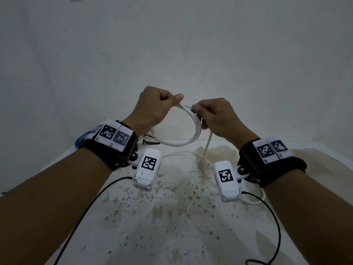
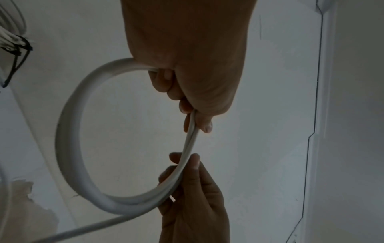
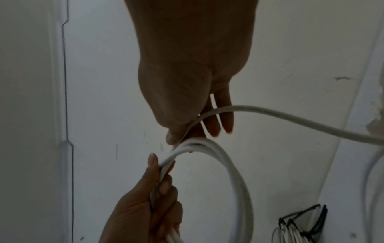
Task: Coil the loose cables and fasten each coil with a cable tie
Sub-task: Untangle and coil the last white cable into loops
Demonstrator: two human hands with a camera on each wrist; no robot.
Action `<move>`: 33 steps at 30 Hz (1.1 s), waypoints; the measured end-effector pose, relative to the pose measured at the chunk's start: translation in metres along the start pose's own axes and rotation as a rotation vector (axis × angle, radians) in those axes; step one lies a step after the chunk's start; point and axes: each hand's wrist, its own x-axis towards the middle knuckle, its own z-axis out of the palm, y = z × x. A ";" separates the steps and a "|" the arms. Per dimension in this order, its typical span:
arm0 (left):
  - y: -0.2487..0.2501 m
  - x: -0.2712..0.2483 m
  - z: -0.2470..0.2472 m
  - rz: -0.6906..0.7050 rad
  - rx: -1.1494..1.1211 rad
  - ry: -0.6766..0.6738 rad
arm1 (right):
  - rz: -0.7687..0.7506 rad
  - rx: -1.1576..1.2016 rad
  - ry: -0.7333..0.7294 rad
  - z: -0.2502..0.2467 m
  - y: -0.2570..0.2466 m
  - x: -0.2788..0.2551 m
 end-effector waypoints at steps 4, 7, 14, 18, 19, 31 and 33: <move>-0.002 0.001 0.005 0.011 0.010 0.051 | 0.089 0.167 -0.109 -0.003 -0.004 -0.010; -0.005 -0.004 0.009 0.017 -0.031 0.039 | 0.140 0.310 -0.186 -0.005 -0.008 -0.018; 0.003 -0.001 0.016 0.130 0.017 0.018 | 0.404 0.845 -0.358 -0.001 -0.023 -0.017; 0.000 0.000 0.017 0.014 0.080 0.011 | 0.428 0.867 -0.152 0.004 -0.026 -0.010; -0.002 -0.002 0.018 -0.066 0.128 0.028 | 0.450 0.914 -0.026 0.004 -0.026 -0.006; 0.022 -0.036 0.083 -1.026 -1.347 0.144 | 0.518 1.160 0.429 0.006 -0.021 -0.007; 0.036 -0.040 0.085 -0.961 -1.231 0.159 | 0.529 1.120 0.486 -0.001 -0.014 -0.010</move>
